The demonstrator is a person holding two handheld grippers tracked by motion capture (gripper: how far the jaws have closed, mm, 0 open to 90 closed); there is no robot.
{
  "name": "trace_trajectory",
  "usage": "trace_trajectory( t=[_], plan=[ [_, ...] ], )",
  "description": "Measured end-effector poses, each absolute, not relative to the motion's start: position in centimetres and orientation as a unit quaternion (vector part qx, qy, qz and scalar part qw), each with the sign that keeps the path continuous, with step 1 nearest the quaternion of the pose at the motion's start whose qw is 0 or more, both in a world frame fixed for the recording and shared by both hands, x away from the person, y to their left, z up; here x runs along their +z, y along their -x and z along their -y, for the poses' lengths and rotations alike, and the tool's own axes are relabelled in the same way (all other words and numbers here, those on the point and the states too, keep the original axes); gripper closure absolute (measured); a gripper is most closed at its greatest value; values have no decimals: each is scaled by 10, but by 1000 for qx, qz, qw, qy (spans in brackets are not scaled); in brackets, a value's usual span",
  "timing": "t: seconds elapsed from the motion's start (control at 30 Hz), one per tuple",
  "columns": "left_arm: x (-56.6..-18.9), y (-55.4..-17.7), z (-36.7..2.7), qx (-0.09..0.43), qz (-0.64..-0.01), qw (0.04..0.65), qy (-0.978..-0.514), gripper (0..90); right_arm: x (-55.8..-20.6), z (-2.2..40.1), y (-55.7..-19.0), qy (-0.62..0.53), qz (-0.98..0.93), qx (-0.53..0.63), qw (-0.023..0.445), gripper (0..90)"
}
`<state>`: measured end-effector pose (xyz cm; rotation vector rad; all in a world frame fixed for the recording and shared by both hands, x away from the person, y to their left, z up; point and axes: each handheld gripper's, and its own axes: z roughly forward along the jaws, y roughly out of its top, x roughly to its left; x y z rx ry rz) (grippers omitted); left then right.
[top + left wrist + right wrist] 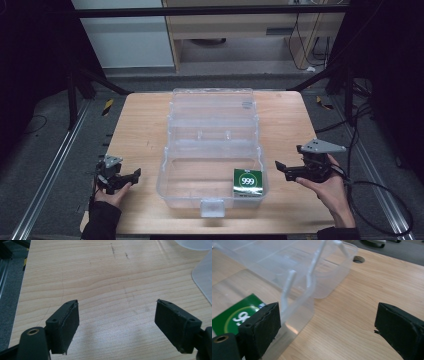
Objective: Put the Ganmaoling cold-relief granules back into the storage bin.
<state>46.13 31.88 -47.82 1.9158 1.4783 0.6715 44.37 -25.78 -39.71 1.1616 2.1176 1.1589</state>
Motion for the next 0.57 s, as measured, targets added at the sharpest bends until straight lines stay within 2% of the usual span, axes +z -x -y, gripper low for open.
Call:
trace_trajectory(
  t=[0.13, 0.57],
  plan=[
    [-478, -461, -319, 255, -559, 312, -725, 201, -410, 269, -446, -450, -740, 433, 250, 66],
    [-480, -463, -318, 253, -555, 312, -728, 226, -457, 305, -451, -541, -680, 413, 271, 71]
  ],
)
